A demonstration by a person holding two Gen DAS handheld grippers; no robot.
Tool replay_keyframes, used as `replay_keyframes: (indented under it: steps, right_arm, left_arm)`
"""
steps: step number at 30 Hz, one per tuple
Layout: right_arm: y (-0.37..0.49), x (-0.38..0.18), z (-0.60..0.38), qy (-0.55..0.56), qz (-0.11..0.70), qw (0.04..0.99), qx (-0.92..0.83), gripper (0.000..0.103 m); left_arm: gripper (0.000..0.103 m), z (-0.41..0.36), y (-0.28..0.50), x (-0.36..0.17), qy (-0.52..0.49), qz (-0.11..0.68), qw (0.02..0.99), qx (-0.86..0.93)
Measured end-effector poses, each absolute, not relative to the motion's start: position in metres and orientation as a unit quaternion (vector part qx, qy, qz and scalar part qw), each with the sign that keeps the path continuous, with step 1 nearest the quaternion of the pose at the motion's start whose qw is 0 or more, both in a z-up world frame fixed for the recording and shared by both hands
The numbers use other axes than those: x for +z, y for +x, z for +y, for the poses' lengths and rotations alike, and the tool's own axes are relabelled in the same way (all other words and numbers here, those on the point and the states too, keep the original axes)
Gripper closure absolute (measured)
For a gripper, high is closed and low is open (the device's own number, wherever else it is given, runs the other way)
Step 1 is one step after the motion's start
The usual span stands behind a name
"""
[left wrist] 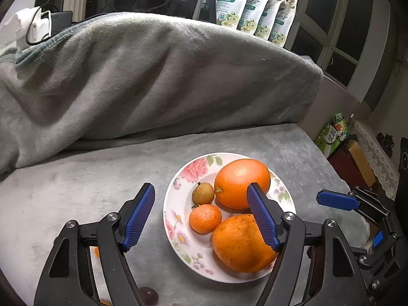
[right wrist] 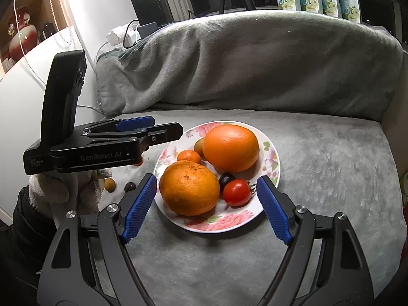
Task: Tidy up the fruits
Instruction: 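Withdraw both grippers from the plate toward the remaining small fruits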
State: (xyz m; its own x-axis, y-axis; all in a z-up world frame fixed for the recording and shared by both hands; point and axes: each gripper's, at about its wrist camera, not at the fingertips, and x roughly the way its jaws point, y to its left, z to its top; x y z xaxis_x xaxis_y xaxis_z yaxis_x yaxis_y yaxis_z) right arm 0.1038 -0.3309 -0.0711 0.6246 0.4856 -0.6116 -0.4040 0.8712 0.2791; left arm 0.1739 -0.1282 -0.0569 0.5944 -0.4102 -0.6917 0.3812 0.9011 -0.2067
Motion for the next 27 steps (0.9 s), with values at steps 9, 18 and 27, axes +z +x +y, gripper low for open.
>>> replay_keyframes:
  steps: [9,18,27]
  right_arm:
    - [0.094,-0.063,-0.326,0.042,0.328,0.913,0.238,0.020]
    - [0.082,-0.053,-0.306,0.017,0.305,0.920,0.245,0.020]
    - [0.078,-0.046,-0.292,0.014,0.286,0.930,0.231,0.004]
  left_arm:
    - [0.028,-0.119,0.162,-0.046,-0.017,0.375,0.903,-0.210]
    - [0.028,-0.102,0.144,-0.037,-0.005,0.352,0.915,-0.195]
    - [0.028,-0.063,0.132,-0.036,-0.012,0.342,0.925,-0.162]
